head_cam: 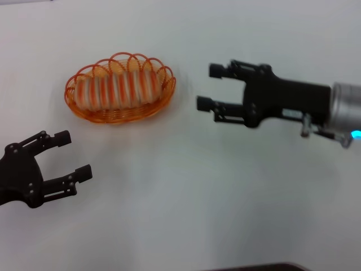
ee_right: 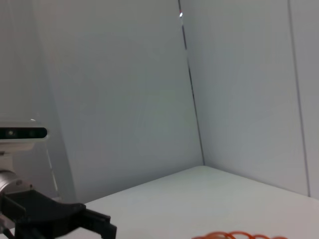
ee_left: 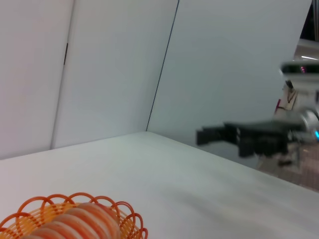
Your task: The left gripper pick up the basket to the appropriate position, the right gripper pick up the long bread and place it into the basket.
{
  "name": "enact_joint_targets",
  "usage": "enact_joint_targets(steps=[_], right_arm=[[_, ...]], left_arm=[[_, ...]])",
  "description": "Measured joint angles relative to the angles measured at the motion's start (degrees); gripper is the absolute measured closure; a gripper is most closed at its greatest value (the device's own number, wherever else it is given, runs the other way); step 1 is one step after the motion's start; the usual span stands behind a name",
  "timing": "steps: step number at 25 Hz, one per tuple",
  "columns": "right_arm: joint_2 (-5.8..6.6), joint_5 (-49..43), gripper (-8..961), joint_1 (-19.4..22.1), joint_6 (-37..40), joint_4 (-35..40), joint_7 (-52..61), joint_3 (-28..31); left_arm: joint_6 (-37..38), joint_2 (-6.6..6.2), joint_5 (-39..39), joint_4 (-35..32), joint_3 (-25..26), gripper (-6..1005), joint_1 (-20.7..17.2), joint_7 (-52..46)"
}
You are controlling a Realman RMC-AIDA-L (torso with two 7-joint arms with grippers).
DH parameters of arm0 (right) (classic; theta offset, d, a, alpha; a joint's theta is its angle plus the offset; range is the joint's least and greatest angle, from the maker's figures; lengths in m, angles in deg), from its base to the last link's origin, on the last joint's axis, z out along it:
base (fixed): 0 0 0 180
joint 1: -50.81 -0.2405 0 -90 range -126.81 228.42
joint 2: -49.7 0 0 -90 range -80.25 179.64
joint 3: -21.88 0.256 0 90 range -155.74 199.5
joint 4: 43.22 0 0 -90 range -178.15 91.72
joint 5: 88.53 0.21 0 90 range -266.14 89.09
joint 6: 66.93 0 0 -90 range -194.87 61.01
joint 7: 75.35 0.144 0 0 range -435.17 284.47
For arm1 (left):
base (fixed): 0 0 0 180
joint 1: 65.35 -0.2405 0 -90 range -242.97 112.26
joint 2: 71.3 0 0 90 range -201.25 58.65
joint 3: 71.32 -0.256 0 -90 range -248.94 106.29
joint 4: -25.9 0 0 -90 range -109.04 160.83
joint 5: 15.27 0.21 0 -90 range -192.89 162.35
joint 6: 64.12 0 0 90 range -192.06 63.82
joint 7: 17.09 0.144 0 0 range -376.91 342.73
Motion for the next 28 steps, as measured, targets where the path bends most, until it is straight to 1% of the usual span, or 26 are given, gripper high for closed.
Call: enact_joint_targets(steps=[4,5,6,9,14,19,28], right_arm=[[0.06,0.0,146,1.3,4.2,-8.4,-8.0,4.2],[0.16,-0.1,146,1.6,5.2,-11.5,-10.7,5.4],[0.16,-0.1,146,1.6,5.2,-11.5,-10.7,5.4],[0.25,-1.3,146,1.8,5.4,-14.8,-13.9,5.9],[0.2,-3.9,146,2.1,5.7,-15.9,-15.5,5.7],[0.02,-4.0,146,1.7,6.2,-17.9,-19.1,5.3],[0.12,-3.9,146,0.9,6.0,-18.4,-19.2,5.6]], left_arm=[[-0.2,0.01,0.0,0.4,-0.1,107,0.2,-0.5],[-0.3,0.01,0.2,0.5,-0.2,107,0.4,-0.8],[-0.5,0.01,0.3,0.5,-0.3,107,0.4,-0.9],[-0.8,0.01,0.6,0.6,-0.5,107,0.5,-1.2],[-1.5,0.01,0.6,1.0,-0.2,107,0.6,-1.3],[-2.2,-0.17,0.2,1.9,0.0,107,0.9,-1.1],[-2.4,-0.16,0.7,2.2,-0.3,107,1.3,-1.4]])
